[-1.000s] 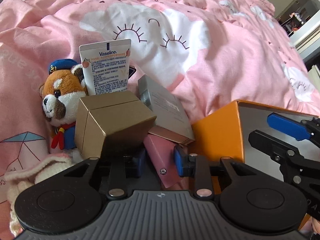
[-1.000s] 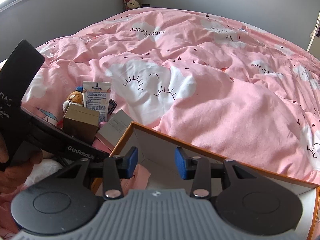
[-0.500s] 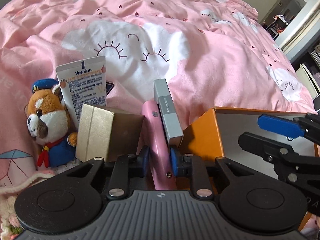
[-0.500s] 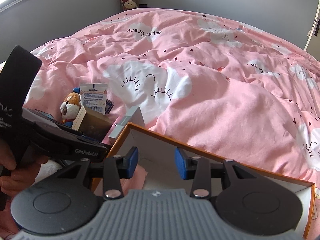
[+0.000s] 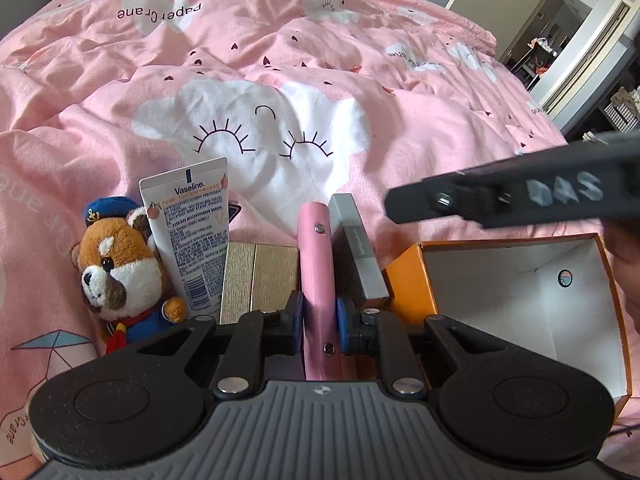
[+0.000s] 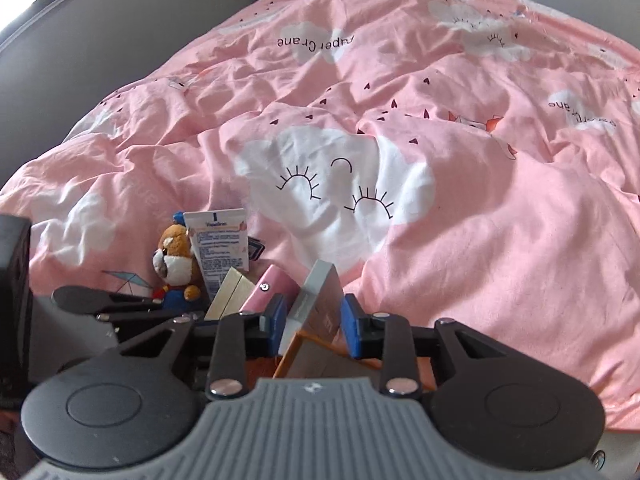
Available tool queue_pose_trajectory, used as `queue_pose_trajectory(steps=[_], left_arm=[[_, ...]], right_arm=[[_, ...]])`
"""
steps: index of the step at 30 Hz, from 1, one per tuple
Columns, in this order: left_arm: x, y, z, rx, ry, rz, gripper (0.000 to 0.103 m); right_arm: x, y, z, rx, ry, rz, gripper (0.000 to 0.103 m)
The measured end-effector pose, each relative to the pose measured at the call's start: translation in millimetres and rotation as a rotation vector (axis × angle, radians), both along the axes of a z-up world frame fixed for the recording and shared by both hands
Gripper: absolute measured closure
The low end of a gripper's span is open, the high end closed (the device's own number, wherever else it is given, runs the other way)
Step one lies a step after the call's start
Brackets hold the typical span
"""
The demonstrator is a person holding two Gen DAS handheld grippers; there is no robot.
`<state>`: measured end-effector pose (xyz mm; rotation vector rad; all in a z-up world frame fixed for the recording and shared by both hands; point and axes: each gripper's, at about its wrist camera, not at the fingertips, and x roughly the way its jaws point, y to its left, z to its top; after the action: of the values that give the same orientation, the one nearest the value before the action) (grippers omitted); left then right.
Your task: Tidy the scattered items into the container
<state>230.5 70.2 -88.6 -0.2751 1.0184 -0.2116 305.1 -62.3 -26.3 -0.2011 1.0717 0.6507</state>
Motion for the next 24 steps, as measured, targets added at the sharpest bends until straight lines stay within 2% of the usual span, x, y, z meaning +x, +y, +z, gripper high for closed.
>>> queue_pose_trajectory(steps=[7, 11, 18, 24], left_arm=[[7, 8, -6, -0.051, -0.002, 0.009, 0.084], [9, 11, -8, -0.075, -0.006, 0.015, 0.084], [8, 14, -5, -0.083, -0.019, 0.029, 0.084], [-3, 18, 10, -0.075, -0.062, 0.058, 0.084]], right_arm=[[36, 26, -33, -0.084, 0.147, -0.047, 0.073], [39, 32, -49, -0.13, 0.185, -0.043, 0.078], [40, 32, -55, -0.115, 0.194, -0.062, 0.079], [31, 27, -38, -0.068, 0.157, -0.063, 0.082]])
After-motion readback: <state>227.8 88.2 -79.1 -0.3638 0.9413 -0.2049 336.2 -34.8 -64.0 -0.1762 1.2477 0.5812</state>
